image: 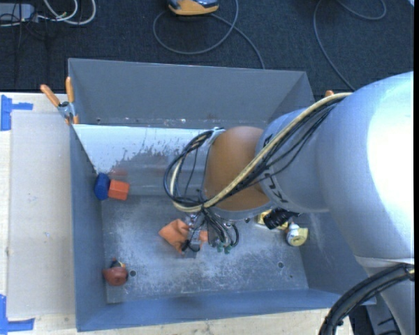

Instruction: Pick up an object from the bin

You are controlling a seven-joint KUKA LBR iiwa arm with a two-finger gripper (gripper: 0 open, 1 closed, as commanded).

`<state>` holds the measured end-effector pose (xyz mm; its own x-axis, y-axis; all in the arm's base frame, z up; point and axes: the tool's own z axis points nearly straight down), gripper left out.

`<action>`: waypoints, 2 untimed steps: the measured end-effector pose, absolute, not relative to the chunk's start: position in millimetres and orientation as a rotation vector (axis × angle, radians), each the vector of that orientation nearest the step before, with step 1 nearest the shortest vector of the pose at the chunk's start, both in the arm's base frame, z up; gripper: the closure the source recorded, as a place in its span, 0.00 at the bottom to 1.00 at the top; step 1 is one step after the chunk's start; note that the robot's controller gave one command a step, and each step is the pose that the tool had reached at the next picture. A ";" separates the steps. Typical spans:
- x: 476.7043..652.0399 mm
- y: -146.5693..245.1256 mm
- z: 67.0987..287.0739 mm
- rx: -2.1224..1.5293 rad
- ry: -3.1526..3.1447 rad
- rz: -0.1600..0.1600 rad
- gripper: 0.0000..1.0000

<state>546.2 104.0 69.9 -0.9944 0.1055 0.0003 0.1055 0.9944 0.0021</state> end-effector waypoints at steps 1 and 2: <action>546.2 104.2 69.8 -0.163 -3.137 -0.003 1.00; 546.0 97.1 244.3 -0.148 -3.144 -0.005 1.00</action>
Offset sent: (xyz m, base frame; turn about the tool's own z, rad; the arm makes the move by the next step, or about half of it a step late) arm -0.0017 -0.0079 0.1724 -0.0105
